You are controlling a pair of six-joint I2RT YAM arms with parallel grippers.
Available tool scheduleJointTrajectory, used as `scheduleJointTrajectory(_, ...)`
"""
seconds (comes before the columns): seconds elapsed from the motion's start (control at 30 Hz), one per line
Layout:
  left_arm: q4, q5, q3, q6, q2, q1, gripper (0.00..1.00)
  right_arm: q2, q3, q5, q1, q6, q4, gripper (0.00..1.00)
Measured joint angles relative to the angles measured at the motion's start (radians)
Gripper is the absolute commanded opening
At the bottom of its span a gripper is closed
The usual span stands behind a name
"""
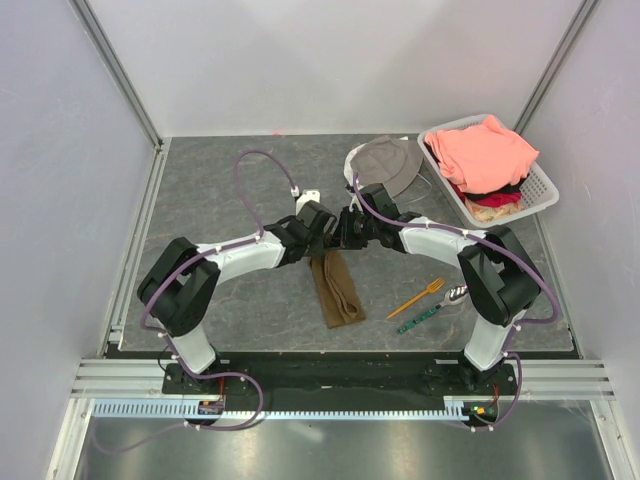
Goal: Fold the napkin into a case and place the utensils inside
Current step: Stuff the top corner of the smaller-rectangle-folded napkin into the folded napkin.
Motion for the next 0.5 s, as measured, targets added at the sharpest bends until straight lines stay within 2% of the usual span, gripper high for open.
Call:
scheduleJointTrajectory(0.23,-0.016,-0.055,0.043,0.035,0.063,-0.033,0.31,0.001,0.000,-0.011,0.000,0.000,0.002,0.00)
scheduleJointTrajectory(0.33,-0.032,-0.082,0.056,0.047,0.091,-0.039,0.25,0.001,0.000,-0.013,0.000,0.000,0.002,0.00)
scheduleJointTrajectory(0.5,-0.067,-0.140,0.080,0.060,0.119,-0.050,0.22,0.001,0.000,-0.014,0.000,0.001,0.003,0.00)
